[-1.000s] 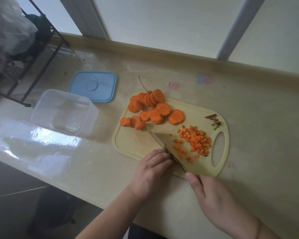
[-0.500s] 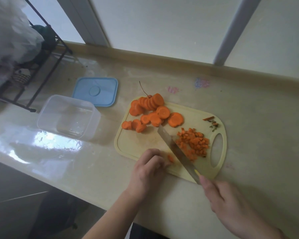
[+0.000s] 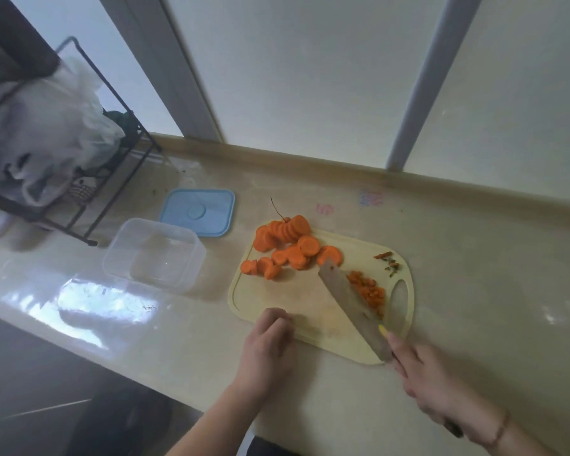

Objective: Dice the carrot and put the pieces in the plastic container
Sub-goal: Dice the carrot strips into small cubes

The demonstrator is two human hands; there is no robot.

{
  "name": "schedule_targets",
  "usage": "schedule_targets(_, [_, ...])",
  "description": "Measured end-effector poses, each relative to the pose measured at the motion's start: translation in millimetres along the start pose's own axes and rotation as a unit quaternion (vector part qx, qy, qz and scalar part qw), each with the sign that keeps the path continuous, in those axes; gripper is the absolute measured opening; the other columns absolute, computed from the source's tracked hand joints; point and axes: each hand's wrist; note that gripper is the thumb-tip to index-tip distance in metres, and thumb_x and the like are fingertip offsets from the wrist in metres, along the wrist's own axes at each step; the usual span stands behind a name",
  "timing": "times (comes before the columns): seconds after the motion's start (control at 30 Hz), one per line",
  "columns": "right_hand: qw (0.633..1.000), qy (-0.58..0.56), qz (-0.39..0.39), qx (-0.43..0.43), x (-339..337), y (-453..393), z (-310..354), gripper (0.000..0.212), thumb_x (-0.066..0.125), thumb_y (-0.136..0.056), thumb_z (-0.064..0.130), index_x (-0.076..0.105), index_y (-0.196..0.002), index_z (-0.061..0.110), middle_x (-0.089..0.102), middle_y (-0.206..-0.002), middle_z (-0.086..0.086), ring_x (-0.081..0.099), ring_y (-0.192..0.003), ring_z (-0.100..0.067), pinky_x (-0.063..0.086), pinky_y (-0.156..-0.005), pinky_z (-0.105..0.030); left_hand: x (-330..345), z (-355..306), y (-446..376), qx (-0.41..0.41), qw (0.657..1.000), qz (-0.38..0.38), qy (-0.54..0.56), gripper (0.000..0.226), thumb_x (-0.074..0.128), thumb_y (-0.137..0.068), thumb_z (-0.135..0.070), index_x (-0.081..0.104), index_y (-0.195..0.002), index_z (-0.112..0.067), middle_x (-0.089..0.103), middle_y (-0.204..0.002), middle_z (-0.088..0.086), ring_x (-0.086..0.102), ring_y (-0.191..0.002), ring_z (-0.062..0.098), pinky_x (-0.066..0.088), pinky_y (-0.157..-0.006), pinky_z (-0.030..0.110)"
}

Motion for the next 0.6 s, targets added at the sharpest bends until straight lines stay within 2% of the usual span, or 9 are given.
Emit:
schedule_targets(0.1, [0.998,-0.04,0.029,0.037,-5.6,-0.3,1.7,0.056,0.034,-0.092,0.064,0.038,-0.063,0.016,0.027,-0.045,0.001,0.018,-0.035,-0.013,0.016,-0.041,-0.015,-0.2,3.4,-1.9,-0.016,1.0,0.015,0.002,0.015,0.053,-0.075,-0.006,0.05,-0.08,-0.02,0.05,-0.102,-0.013,0.057,-0.082,0.012,0.051,-0.066,0.031])
schedule_targets(0.23, [1.0,-0.014,0.009,0.012,-3.1,9.4,12.6,0.057,0.033,-0.089,0.066,0.039,-0.064,0.016,0.032,-0.044,0.002,0.025,-0.031,-0.014,0.019,-0.036,-0.018,-14.0,-1.0,-17.9,-0.035,0.998,0.028,0.045,0.028,0.055,-0.07,0.009,0.054,-0.08,-0.018,0.052,-0.099,-0.016,0.056,-0.081,0.007,0.047,-0.066,0.025])
schedule_targets(0.3, [0.995,0.073,-0.036,-0.05,-2.0,15.6,14.8,0.067,0.032,-0.085,0.076,0.04,-0.061,0.015,0.04,-0.045,0.003,0.036,-0.034,-0.006,0.028,-0.039,-0.021,-27.3,-12.2,-31.5,0.014,0.997,-0.013,0.068,0.034,0.051,-0.071,0.011,0.056,-0.085,-0.02,0.055,-0.101,-0.012,0.059,-0.089,0.011,0.049,-0.075,0.025])
schedule_targets(0.37, [0.981,0.141,-0.058,-0.118,1.2,16.2,10.1,0.086,0.018,-0.072,0.092,0.046,-0.064,0.012,0.048,-0.05,0.003,0.049,-0.047,-0.006,0.035,-0.05,-0.024,-41.7,-25.0,-45.7,0.084,0.991,-0.064,0.086,0.03,0.049,-0.076,0.005,0.057,-0.092,-0.019,0.056,-0.102,-0.007,0.059,-0.095,0.016,0.047,-0.084,0.024])
schedule_targets(0.43, [0.958,0.224,-0.085,-0.159,4.8,17.3,4.1,0.083,0.009,-0.072,0.092,0.049,-0.07,0.019,0.052,-0.056,0.003,0.056,-0.057,-0.009,0.041,-0.057,-0.03,-51.9,-34.6,-59.2,0.165,0.98,-0.073,0.088,0.024,0.051,-0.08,-0.001,0.058,-0.096,-0.018,0.057,-0.105,-0.004,0.056,-0.097,0.02,0.045,-0.089,0.028])
schedule_targets(0.53, [0.926,0.304,-0.137,-0.176,7.2,19.9,4.5,0.068,0.003,-0.077,0.087,0.04,-0.073,0.03,0.054,-0.065,0.008,0.058,-0.064,-0.009,0.049,-0.058,-0.031,-50.6,-42.3,-72.4,0.248,0.967,0.006,0.058,0.019,0.06,-0.077,-0.009,0.063,-0.094,-0.016,0.061,-0.106,-0.006,0.057,-0.098,0.021,0.046,-0.089,0.035])
schedule_targets(0.6, [0.916,0.327,-0.156,-0.172,7.5,17.5,4.2,0.07,-0.001,-0.075,0.088,0.042,-0.08,0.032,0.056,-0.072,0.01,0.06,-0.068,-0.009,0.051,-0.06,-0.031,-38.4,-43.4,-76.0,0.25,0.965,0.077,0.012,0.01,0.067,-0.078,-0.019,0.067,-0.088,-0.019,0.063,-0.1,-0.008,0.059,-0.094,0.021,0.049,-0.082,0.038])
Point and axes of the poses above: each hand's wrist, its own y-axis away from the middle knuckle, its own x-axis out of the palm, z = x × y
